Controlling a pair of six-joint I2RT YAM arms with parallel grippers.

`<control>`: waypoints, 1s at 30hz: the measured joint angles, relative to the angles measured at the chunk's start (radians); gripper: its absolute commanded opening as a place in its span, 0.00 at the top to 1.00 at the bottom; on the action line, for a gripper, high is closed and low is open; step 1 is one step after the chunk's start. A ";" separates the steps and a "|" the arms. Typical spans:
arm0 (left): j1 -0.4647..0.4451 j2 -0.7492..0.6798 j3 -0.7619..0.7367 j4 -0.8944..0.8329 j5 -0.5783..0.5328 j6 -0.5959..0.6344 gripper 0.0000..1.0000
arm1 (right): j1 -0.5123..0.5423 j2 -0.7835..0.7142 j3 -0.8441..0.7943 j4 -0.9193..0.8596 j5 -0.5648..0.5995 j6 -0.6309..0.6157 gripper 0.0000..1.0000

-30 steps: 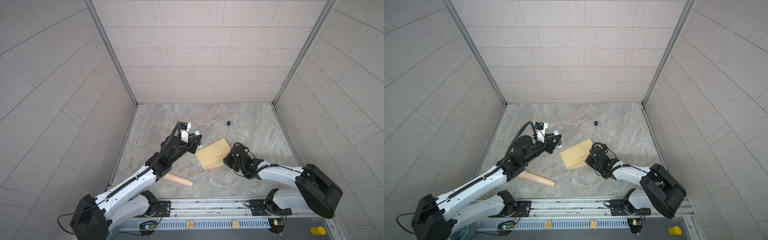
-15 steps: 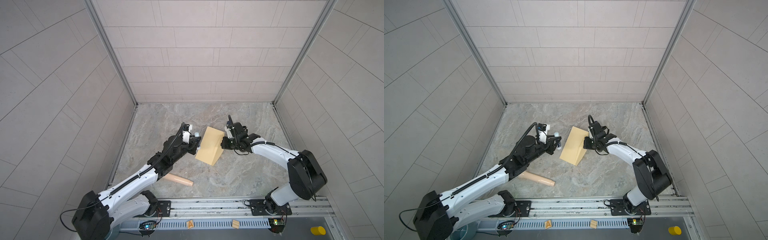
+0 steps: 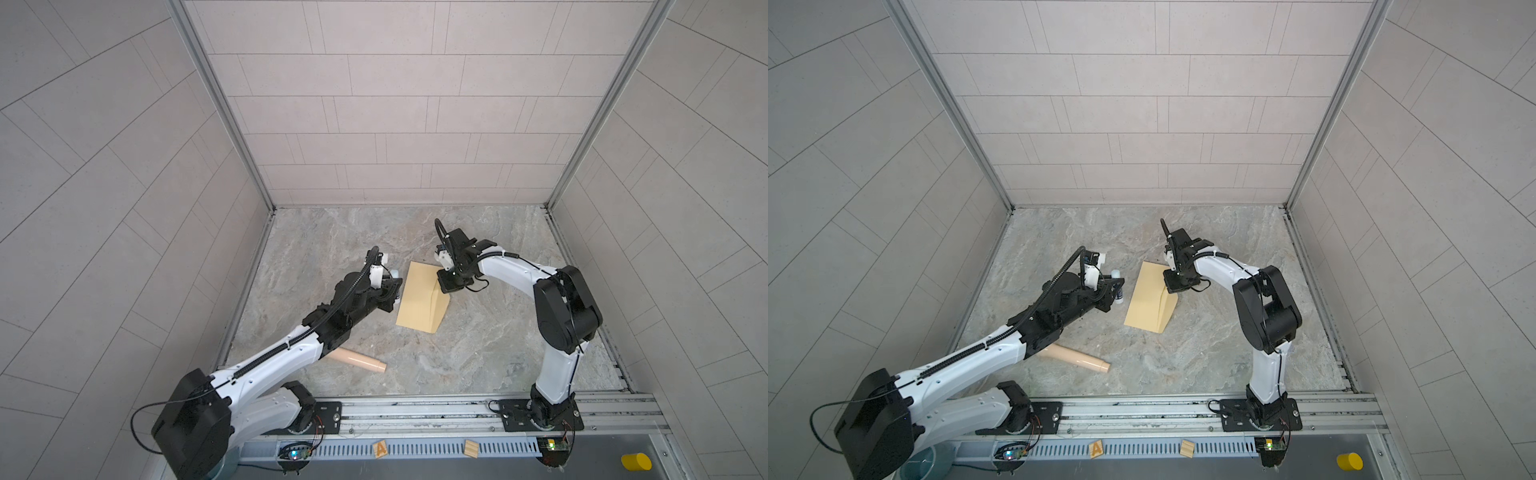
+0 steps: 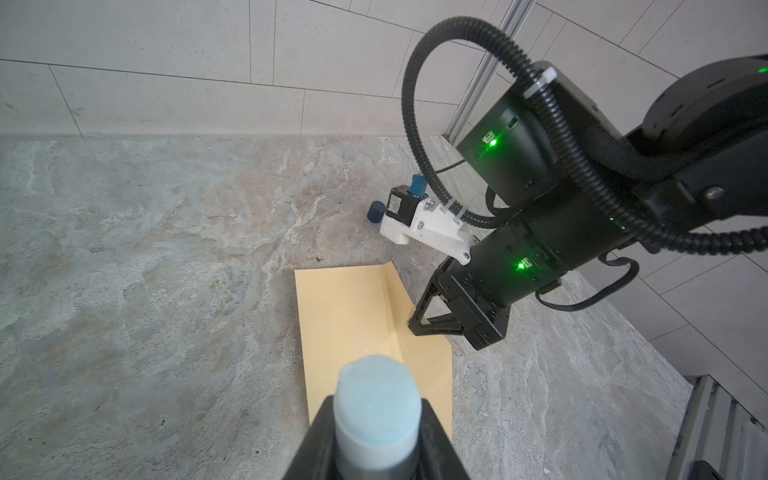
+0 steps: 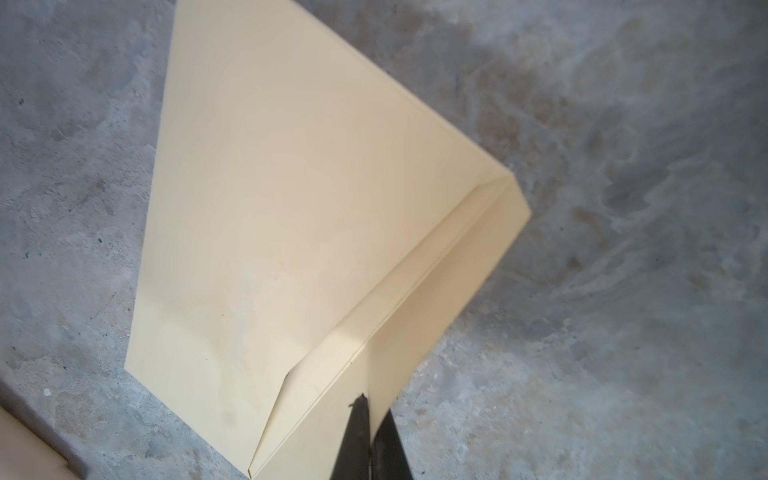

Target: Place the letter into the envelope and seal it

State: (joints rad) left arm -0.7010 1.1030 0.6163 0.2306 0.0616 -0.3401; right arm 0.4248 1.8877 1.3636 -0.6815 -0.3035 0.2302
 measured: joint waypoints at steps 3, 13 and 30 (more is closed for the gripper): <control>0.000 0.010 0.000 0.005 0.000 0.000 1.00 | 0.000 0.039 0.048 -0.027 0.001 -0.019 1.00; 0.000 0.050 0.000 0.028 0.000 -0.002 1.00 | -0.002 0.162 0.214 -0.102 -0.010 -0.064 0.98; 0.000 0.076 -0.002 0.050 0.000 -0.003 1.00 | -0.016 0.245 0.371 -0.186 0.044 -0.121 0.70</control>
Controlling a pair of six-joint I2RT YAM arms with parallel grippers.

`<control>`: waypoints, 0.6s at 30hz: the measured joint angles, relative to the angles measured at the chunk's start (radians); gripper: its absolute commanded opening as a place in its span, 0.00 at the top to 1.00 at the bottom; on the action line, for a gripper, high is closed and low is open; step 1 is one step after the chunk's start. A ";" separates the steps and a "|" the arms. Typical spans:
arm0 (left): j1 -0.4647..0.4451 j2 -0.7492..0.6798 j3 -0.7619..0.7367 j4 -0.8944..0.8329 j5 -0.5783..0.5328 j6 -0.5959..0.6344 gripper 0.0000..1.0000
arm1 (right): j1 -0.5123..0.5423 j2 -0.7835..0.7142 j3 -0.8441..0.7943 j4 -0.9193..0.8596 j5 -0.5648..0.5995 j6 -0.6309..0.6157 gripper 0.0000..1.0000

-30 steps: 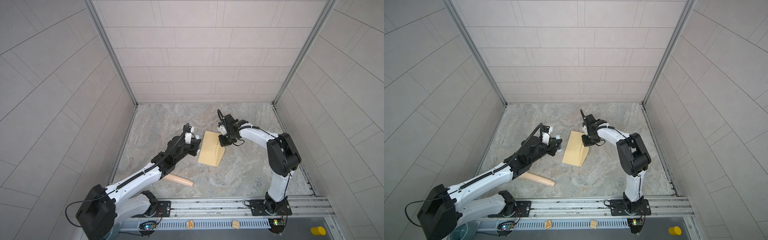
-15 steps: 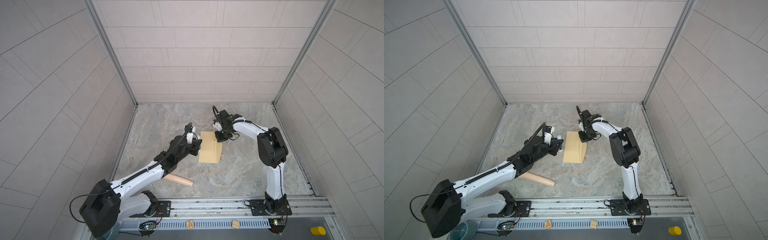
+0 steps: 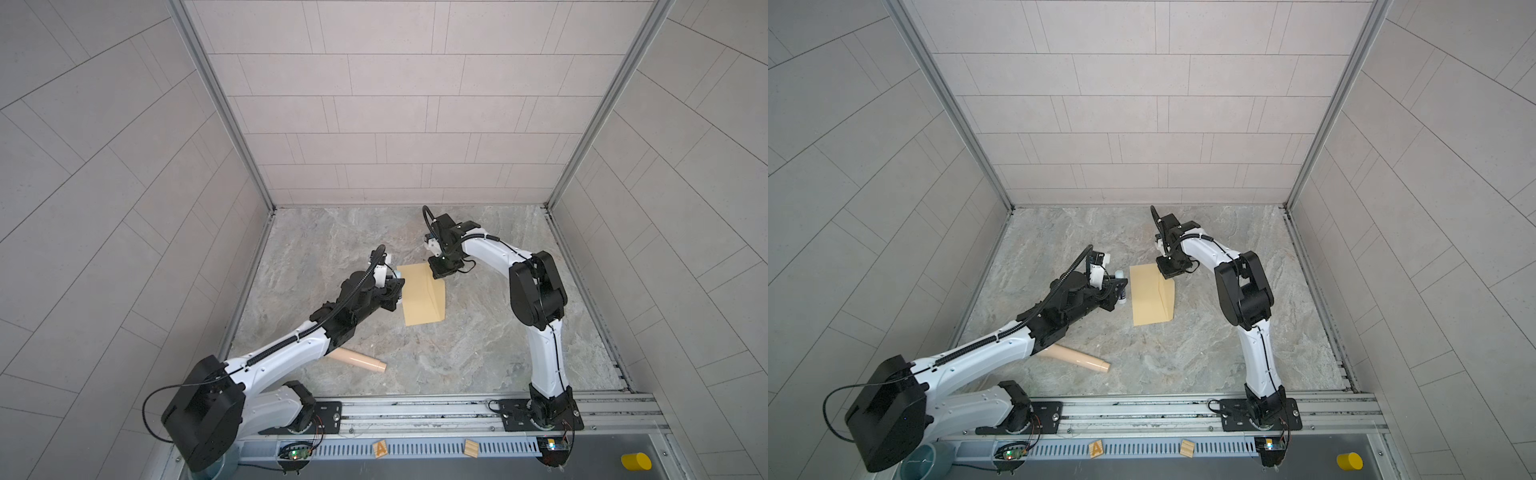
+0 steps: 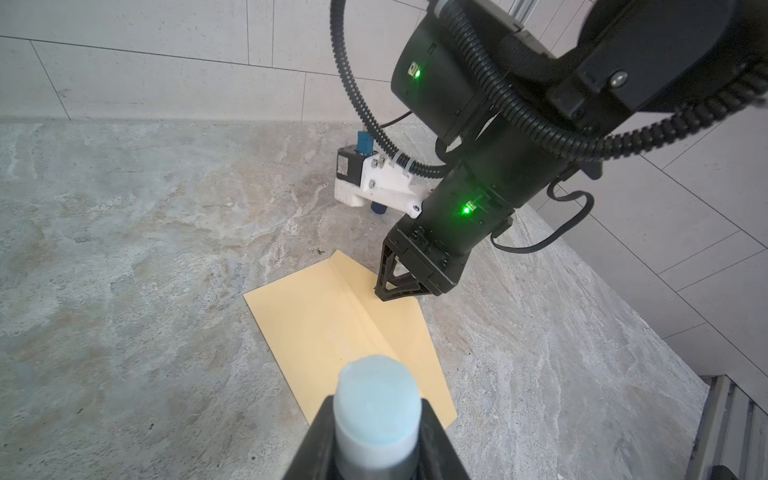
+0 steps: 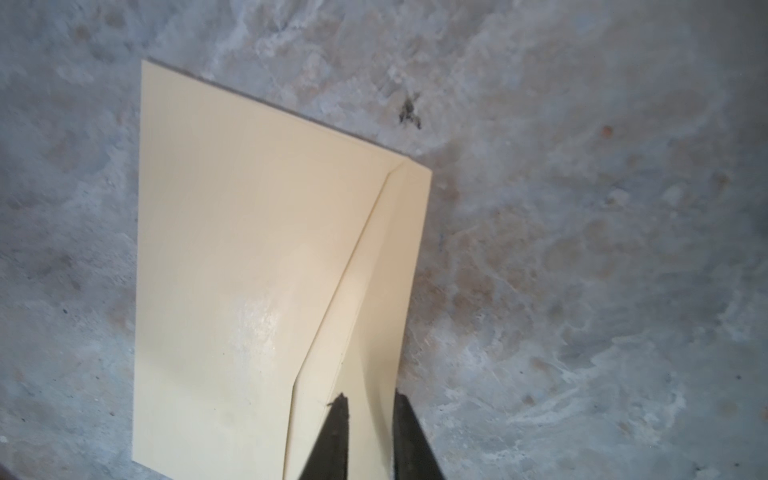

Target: Place the letter into the envelope and seal it

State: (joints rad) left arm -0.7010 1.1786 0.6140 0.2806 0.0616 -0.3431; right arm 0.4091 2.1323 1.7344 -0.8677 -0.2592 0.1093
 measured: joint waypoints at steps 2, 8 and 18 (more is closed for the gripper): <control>0.000 0.007 0.000 0.001 0.000 0.000 1.00 | -0.004 0.000 0.010 -0.002 0.005 0.001 0.65; 0.000 0.042 0.000 0.022 -0.003 -0.005 1.00 | -0.030 -0.099 -0.099 0.081 -0.019 0.038 0.52; 0.000 0.126 0.000 0.086 0.000 0.003 1.00 | -0.100 -0.707 -0.585 0.492 -0.018 0.169 0.01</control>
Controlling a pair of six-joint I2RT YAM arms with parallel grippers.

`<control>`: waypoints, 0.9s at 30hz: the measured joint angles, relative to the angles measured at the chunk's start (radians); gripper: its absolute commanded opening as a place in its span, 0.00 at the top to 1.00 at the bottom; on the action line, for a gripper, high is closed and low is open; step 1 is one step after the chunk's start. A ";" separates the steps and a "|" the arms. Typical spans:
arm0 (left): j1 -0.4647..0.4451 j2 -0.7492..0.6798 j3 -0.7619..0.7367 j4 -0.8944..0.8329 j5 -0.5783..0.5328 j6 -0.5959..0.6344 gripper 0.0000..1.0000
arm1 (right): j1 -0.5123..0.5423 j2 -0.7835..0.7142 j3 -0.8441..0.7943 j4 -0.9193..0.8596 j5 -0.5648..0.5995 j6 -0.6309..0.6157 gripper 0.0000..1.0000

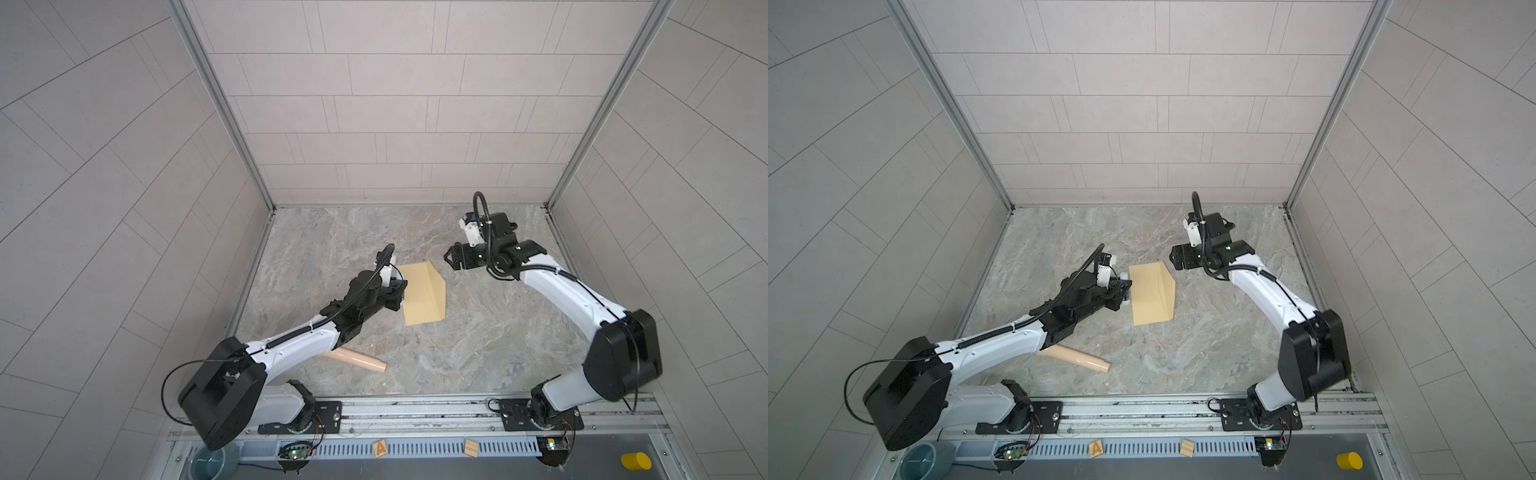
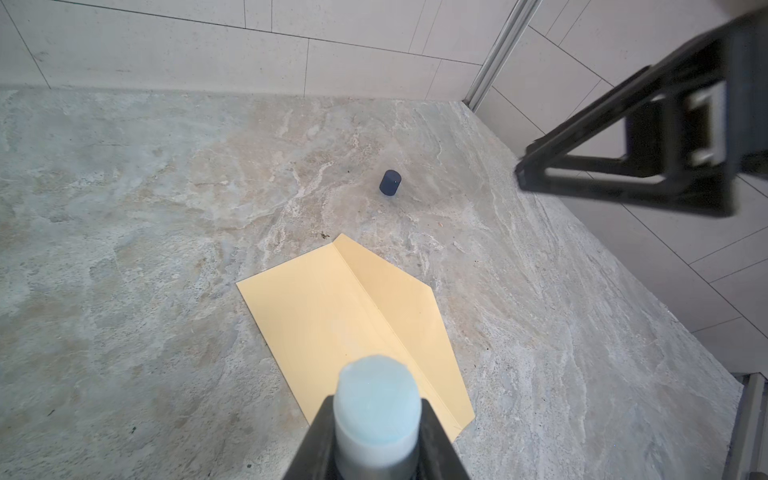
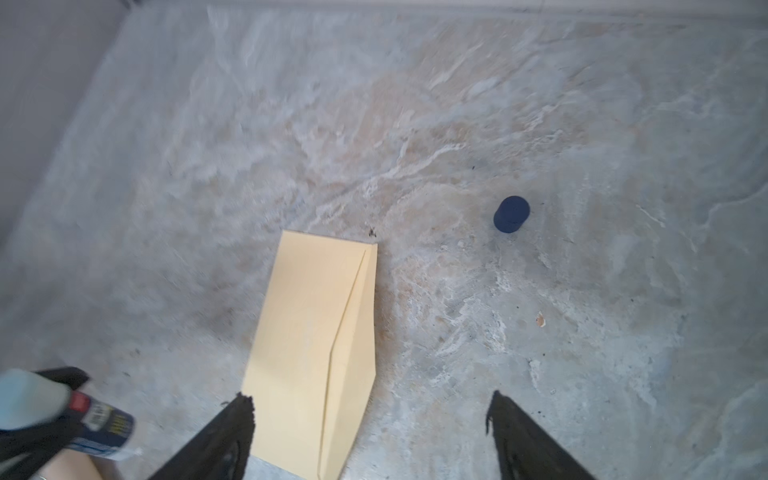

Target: Place the letter into the envelope and seal it

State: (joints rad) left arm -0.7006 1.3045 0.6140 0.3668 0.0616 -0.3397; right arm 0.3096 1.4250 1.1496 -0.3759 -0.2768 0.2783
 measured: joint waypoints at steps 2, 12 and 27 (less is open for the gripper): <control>0.000 0.013 0.000 0.014 0.001 0.005 1.00 | -0.022 -0.068 -0.090 0.083 0.001 0.042 0.01; 0.000 0.087 -0.001 0.103 0.001 0.023 1.00 | -0.114 -0.095 -0.282 0.280 -0.079 0.211 0.18; 0.005 0.219 -0.003 0.175 -0.008 -0.004 1.00 | -0.121 0.163 -0.300 0.407 -0.177 0.359 0.75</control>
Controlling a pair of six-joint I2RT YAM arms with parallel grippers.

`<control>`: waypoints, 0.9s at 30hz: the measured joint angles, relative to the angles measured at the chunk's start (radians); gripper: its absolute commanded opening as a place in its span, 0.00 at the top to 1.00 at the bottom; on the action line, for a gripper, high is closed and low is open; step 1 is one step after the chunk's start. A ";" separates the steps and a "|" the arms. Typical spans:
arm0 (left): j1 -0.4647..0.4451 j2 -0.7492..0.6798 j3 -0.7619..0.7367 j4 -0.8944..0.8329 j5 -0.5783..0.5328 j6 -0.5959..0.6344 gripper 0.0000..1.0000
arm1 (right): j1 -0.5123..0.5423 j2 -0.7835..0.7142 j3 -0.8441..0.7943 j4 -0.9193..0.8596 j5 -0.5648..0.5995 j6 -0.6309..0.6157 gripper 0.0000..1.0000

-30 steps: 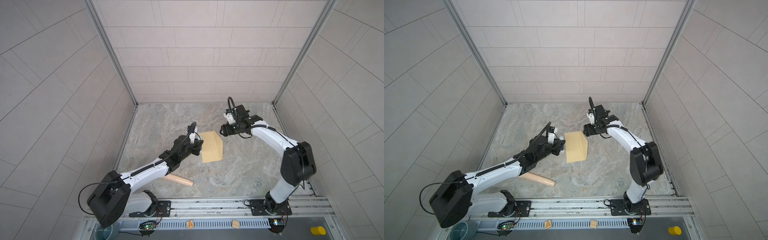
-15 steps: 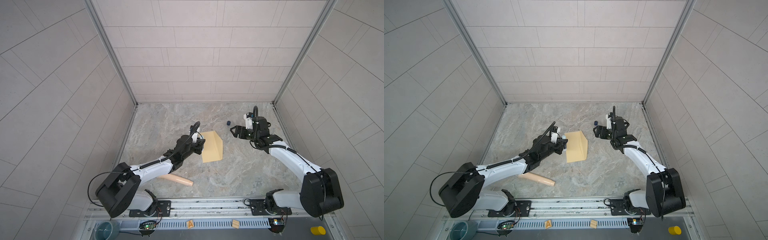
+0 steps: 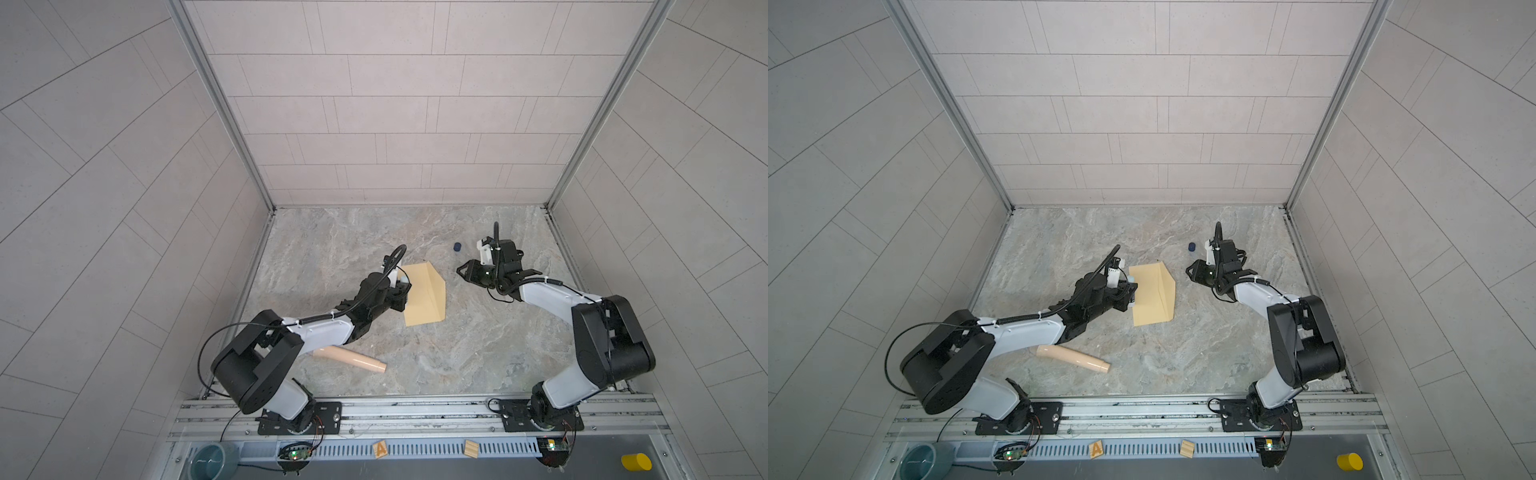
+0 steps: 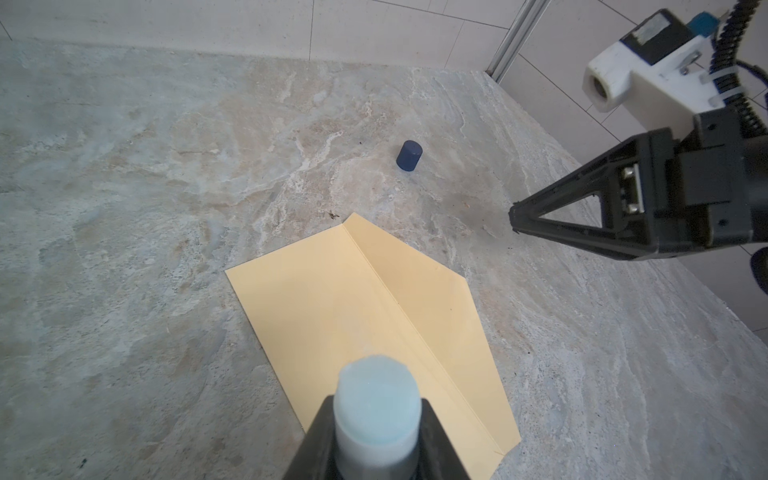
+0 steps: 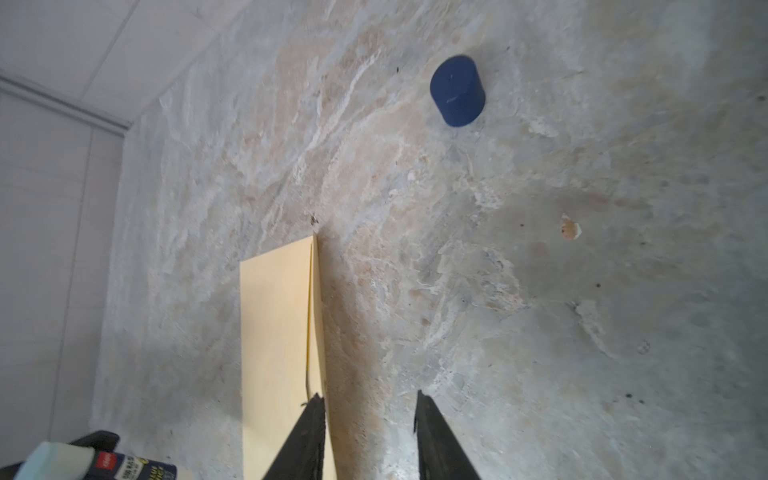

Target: Place the letter into the envelope and seal it

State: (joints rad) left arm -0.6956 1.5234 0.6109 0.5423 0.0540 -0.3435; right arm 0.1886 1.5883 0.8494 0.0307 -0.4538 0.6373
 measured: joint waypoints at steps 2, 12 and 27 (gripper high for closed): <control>0.002 0.020 -0.001 0.010 0.000 -0.006 1.00 | 0.000 0.028 0.003 0.008 -0.014 0.007 0.81; 0.005 0.084 -0.008 0.052 0.000 -0.026 1.00 | 0.004 0.129 0.008 0.093 -0.084 0.079 0.96; 0.011 0.160 -0.008 0.112 0.008 -0.052 1.00 | 0.055 0.189 0.008 0.230 -0.163 0.180 1.00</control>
State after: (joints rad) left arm -0.6846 1.6833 0.6033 0.6544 0.0620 -0.3958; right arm 0.2432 1.7775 0.8570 0.2611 -0.6167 0.8173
